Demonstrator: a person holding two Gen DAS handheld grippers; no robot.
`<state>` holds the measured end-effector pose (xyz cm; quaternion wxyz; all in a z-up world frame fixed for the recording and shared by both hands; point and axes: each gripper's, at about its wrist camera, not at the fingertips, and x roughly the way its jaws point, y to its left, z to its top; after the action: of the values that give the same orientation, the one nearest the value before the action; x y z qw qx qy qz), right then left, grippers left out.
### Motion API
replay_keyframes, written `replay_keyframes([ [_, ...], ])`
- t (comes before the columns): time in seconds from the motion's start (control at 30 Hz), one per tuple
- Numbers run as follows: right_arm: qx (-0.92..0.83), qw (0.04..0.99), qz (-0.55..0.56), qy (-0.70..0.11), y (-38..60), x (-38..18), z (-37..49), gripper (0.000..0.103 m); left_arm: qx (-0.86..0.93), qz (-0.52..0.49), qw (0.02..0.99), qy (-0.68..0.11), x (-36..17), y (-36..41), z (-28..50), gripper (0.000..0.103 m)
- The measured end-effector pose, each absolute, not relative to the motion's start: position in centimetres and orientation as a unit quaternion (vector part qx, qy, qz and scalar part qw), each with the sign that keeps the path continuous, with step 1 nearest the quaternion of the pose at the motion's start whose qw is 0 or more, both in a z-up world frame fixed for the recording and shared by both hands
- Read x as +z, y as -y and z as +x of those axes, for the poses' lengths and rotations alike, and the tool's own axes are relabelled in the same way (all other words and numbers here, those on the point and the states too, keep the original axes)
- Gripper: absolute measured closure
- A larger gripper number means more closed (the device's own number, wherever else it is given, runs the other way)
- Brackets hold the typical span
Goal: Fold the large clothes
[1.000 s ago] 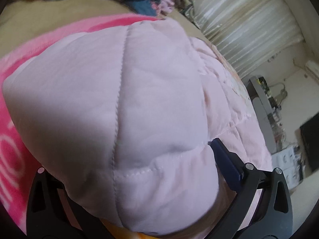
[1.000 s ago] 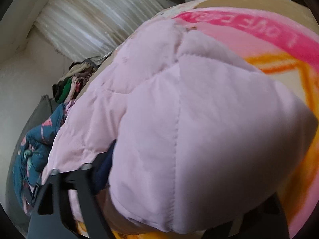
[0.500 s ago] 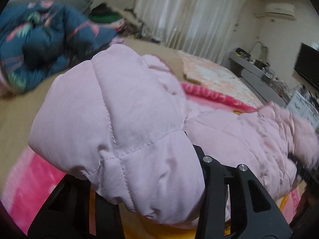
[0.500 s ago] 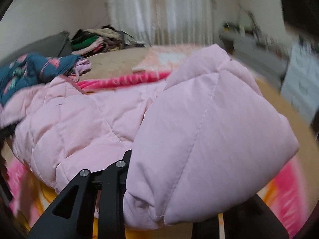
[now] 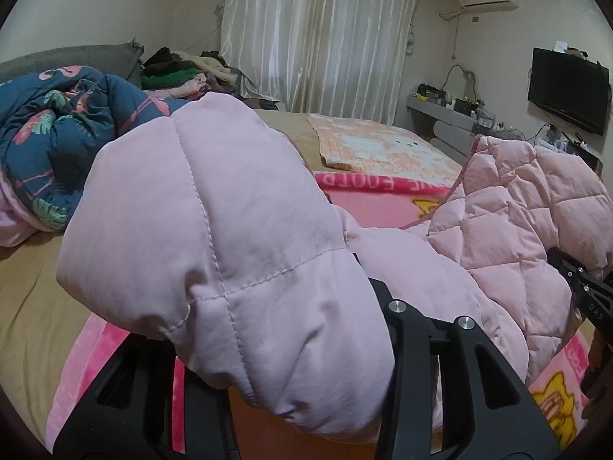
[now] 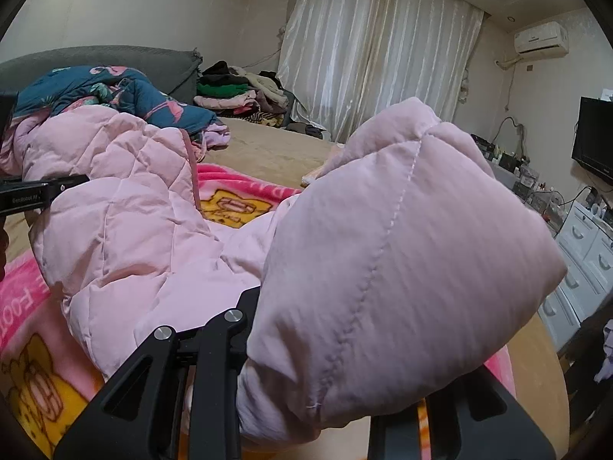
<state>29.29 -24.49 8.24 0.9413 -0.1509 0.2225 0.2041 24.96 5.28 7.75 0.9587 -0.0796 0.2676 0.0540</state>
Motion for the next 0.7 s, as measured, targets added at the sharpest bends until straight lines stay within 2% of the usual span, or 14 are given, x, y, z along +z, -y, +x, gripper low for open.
replay_keyframes([
  [0.4,0.207,0.941,-0.139,-0.228,25.3,7.8,25.2,0.078,0.049,-0.068,0.96,-0.268,7.1,-5.3,20.2,0.071],
  [0.7,0.184,0.94,-0.126,-0.259,26.1,5.0,22.0,0.078,0.047,-0.03,0.958,-0.283,4.6,-4.0,16.5,0.07],
])
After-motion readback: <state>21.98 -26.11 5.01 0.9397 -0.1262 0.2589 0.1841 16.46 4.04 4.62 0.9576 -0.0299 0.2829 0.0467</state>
